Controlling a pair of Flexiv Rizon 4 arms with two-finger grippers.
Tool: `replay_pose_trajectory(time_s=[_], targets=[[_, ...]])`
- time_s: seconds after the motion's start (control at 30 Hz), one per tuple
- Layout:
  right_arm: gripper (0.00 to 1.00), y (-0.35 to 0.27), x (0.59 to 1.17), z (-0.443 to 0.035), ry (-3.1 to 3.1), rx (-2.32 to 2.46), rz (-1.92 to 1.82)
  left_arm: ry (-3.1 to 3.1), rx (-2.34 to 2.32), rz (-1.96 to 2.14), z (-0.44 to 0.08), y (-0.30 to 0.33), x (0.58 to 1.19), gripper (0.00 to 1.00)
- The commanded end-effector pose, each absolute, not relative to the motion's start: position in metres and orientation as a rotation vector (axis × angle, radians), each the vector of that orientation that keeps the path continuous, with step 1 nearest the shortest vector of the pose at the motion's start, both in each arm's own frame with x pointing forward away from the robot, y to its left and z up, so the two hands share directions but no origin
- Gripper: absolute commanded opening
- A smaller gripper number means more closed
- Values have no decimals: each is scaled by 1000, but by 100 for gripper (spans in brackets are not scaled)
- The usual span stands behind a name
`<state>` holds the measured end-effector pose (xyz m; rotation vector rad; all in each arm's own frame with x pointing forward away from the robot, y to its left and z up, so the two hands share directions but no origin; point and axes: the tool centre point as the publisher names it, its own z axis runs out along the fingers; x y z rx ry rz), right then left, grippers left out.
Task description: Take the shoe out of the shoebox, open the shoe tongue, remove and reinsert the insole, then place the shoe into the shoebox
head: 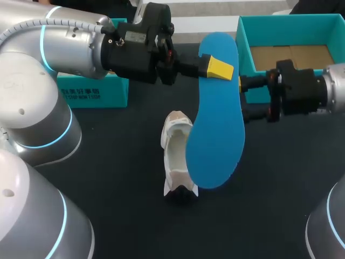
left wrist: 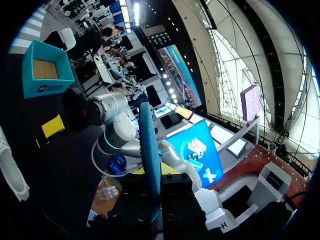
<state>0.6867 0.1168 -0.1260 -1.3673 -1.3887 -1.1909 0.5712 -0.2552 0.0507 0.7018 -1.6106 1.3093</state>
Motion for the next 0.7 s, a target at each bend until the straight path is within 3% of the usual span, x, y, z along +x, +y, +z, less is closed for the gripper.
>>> replay_pose_trajectory(time_s=[0.03, 0.5, 0.7], targets=[[100, 119, 689, -126, -1390, -1368, -1186, -1611, 704, 1309, 50, -256, 571, 0], [100, 119, 689, -126, -1390, -1368, -1186, -1851, 489, 1584, 27, -226, 580, 0], [100, 119, 689, -126, -1390, -1368, -1186, -2110, 180, 1836, 12, -215, 596, 0]])
